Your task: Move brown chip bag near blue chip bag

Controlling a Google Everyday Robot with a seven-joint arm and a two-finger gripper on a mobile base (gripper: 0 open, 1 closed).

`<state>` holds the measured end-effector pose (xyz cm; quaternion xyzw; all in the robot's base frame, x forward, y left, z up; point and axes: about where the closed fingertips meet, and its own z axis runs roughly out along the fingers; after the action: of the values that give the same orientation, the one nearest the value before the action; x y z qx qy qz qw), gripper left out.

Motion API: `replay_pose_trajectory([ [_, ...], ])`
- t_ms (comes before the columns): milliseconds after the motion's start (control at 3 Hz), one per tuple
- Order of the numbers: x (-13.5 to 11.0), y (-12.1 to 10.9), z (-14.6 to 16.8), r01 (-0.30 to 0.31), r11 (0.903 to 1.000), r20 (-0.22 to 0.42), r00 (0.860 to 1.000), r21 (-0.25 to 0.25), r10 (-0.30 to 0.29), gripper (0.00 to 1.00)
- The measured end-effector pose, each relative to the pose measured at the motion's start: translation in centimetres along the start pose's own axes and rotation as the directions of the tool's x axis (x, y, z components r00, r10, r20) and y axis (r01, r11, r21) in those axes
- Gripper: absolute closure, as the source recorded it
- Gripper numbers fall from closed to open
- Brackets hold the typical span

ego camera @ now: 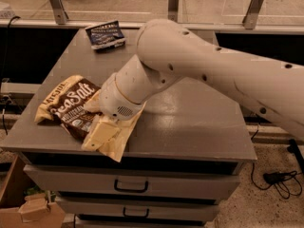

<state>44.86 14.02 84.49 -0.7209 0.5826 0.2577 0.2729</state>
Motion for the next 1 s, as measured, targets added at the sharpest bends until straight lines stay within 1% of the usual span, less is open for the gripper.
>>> replay_pose_trajectory([
  [333,0.4,-0.1,-0.2,-0.004,1.0000,-0.006,1.000,-0.002,0.004,0.64],
  [667,0.8,-0.4,-1.0,-0.005,1.0000,-0.004,1.000,0.008,0.005,0.88],
  [1000,0.9,-0.8,-2.3,-0.005,0.9996,0.007,1.000,0.028,0.004,1.00],
])
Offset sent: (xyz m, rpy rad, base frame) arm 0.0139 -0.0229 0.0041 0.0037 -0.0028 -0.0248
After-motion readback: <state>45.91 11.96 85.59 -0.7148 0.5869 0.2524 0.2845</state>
